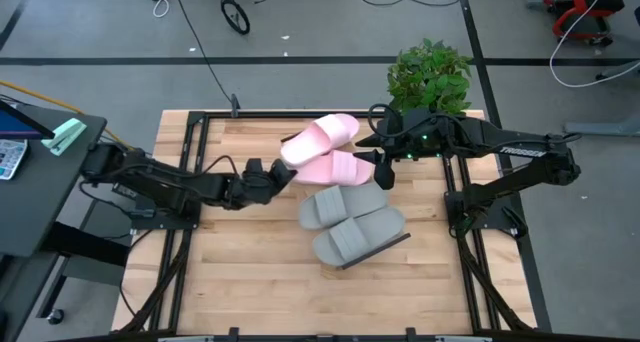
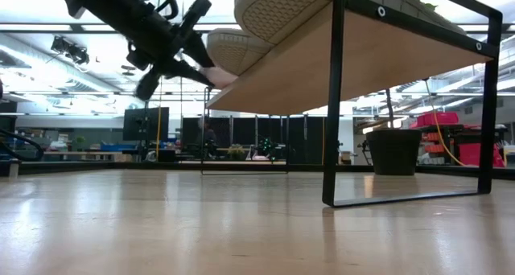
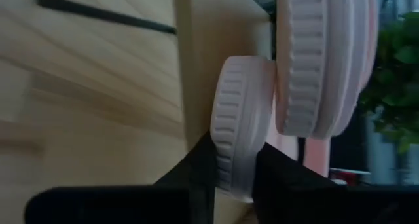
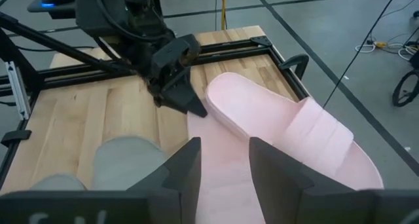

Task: Pick and place slides into the shelf
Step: Adjust the pink slippers

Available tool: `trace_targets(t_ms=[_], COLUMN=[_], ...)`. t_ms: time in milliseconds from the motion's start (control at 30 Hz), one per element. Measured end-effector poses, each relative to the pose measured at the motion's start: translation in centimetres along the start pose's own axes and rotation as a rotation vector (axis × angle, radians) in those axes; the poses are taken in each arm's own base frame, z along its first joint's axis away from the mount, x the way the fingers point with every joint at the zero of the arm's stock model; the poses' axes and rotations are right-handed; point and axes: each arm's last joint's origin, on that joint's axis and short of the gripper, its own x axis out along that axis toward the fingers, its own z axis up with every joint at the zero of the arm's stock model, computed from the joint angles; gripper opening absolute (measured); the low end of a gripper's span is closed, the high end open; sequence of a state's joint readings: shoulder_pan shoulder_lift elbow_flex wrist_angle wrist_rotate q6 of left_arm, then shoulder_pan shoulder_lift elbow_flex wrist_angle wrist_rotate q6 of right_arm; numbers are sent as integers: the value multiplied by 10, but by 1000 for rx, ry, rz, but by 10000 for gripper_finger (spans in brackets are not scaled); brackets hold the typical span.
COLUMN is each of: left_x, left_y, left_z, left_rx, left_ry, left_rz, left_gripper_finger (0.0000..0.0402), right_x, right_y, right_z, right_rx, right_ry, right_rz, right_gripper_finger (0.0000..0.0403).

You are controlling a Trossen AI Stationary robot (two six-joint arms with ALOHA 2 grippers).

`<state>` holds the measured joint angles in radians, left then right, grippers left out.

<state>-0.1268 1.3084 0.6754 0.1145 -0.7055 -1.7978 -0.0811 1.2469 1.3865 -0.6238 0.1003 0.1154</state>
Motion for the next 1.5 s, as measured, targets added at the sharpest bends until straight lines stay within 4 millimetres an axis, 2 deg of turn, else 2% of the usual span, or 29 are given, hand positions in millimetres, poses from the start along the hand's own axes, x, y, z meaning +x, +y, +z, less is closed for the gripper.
trace_targets(t_ms=[400,767,1100,1500], left_x=[-4,-23,-29,-32], left_y=[-3,1,-7,-7], left_z=[-12,-27,-32,-34], left_rx=[-70,-241,-374,-430], left_ry=[28,-43,-52,-49], left_rz=[-60,-124,-208,-220], left_gripper_finger=[62,60,59,59], right_x=[0,0,0,0], right_y=[0,0,0,0], right_z=[0,-2,-2,-2], right_rx=[13,11,5,3], right_ry=[0,19,19,19], right_rz=[-1,-2,-1,-1], right_gripper_finger=[134,134,134,134])
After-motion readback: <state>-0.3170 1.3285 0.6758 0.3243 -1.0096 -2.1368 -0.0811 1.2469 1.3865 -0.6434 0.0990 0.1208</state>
